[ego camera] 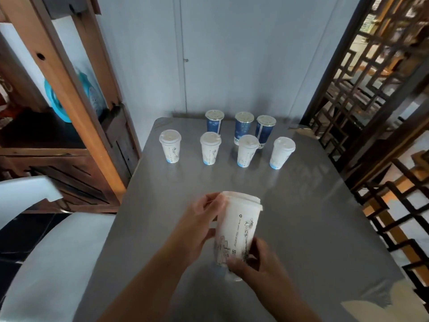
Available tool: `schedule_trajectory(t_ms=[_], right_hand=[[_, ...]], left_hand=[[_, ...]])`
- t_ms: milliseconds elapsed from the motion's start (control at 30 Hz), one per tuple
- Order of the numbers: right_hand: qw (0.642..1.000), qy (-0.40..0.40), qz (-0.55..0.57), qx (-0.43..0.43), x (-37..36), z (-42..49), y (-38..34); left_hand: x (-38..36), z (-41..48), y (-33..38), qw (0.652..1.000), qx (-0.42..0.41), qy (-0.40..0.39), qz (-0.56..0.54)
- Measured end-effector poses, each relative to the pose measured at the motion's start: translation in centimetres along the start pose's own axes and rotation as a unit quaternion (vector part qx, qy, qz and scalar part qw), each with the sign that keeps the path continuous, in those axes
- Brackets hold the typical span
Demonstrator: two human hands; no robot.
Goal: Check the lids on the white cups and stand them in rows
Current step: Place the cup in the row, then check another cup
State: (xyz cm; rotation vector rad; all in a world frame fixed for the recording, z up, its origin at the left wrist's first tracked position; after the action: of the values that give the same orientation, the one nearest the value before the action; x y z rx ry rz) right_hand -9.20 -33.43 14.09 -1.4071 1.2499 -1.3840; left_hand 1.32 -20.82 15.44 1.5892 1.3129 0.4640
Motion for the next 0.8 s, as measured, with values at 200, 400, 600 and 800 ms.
schedule_trajectory(t_ms=[200, 400, 600, 800], right_hand=[[0.999, 0.044, -0.008, -0.002, 8.1, -0.5, 1.4], [0.999, 0.032, -0.036, -0.026, 15.3, 0.4, 3.8], [0.995, 0.073, -0.057, -0.022, 23.6, 6.6, 6.4], [0.992, 0.098, -0.077, -0.037, 29.3, 15.3, 12.4]], left_hand=[[-7.4, 2.2, -2.6, 0.997, 0.009, -0.043, 0.059], [-13.5, 5.8, -4.1, 0.984, 0.035, -0.097, 0.144], [-19.2, 13.5, -2.7, 0.975, 0.03, -0.109, 0.193], [-22.1, 24.7, -4.1, 0.956, 0.05, -0.141, 0.252]])
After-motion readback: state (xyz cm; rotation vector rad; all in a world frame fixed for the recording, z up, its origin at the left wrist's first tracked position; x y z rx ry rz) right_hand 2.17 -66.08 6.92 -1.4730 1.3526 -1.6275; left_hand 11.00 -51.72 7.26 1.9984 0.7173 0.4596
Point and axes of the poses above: each hand's wrist, its own z-axis towards the middle knuckle, its own x-axis out of the back of the hand, y = z × x, the point moved 7 cm from there along z, towards the middle knuckle, and after that the axes turned 11 degrees about x, right-handed, at the moved point
